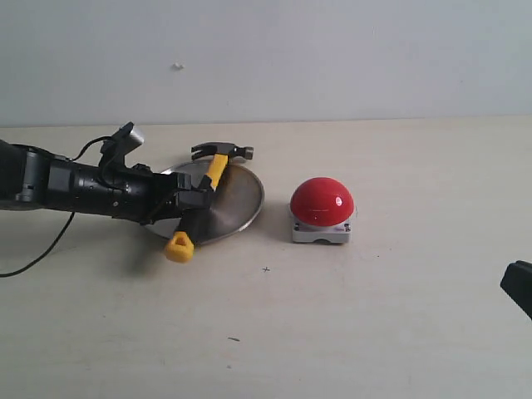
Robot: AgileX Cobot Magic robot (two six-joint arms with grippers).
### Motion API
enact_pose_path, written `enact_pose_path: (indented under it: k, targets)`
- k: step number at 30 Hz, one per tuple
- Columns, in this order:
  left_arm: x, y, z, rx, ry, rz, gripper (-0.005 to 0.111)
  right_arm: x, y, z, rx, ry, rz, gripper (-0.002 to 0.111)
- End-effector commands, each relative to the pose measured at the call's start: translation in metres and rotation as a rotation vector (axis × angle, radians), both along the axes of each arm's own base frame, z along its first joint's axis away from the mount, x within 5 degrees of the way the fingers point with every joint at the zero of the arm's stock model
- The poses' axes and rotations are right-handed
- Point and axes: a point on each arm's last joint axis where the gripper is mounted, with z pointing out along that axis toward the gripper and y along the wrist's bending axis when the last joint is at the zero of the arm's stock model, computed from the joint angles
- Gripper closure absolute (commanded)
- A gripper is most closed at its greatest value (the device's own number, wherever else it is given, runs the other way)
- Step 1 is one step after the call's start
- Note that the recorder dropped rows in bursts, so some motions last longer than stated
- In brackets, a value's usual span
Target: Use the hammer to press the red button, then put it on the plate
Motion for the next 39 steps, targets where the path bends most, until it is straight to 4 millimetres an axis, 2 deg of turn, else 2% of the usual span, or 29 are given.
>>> enact_pose_path:
  k: [1, 11, 15, 19, 21, 23, 27, 30, 34, 39]
  targets:
    - [0.002, -0.002, 0.007, -0.019, -0.013, 0.011, 0.055, -0.001, 0.0, -0.001, 0.003, -0.001, 0.001, 0.108]
    - [0.003, 0.005, 0.018, 0.056, -0.061, 0.008, 0.057, -0.001, 0.0, -0.001, 0.003, -0.001, 0.001, 0.108]
    - [-0.003, 0.01, 0.03, 0.069, -0.079, 0.017, 0.075, -0.001, 0.0, -0.001, 0.003, -0.001, 0.001, 0.108]
    - [-0.017, 0.025, 0.044, 0.102, -0.123, 0.029, 0.106, -0.001, 0.0, -0.001, 0.003, -0.001, 0.001, 0.108]
    - [-0.028, 0.032, 0.052, 0.112, -0.166, 0.04, 0.107, -0.001, 0.0, -0.001, 0.003, -0.001, 0.001, 0.108]
    - [-0.047, 0.038, 0.061, 0.17, -0.244, -0.017, 0.107, -0.001, 0.0, -0.001, 0.003, -0.001, 0.001, 0.108]
    - [-0.084, 0.044, 0.094, 0.207, -0.368, -0.053, 0.107, -0.001, 0.0, -0.001, 0.003, -0.001, 0.001, 0.108]
    - [-0.11, 0.048, 0.128, 0.189, -0.464, -0.033, 0.107, -0.001, 0.0, -0.001, 0.003, -0.001, 0.001, 0.108]
    - [-0.154, 0.054, 0.168, 0.161, -0.608, 0.0, 0.107, -0.001, 0.0, -0.001, 0.003, -0.001, 0.001, 0.108]
    - [-0.21, 0.067, 0.195, 0.167, -0.762, 0.088, 0.107, -0.001, 0.0, -0.001, 0.003, -0.001, 0.001, 0.108]
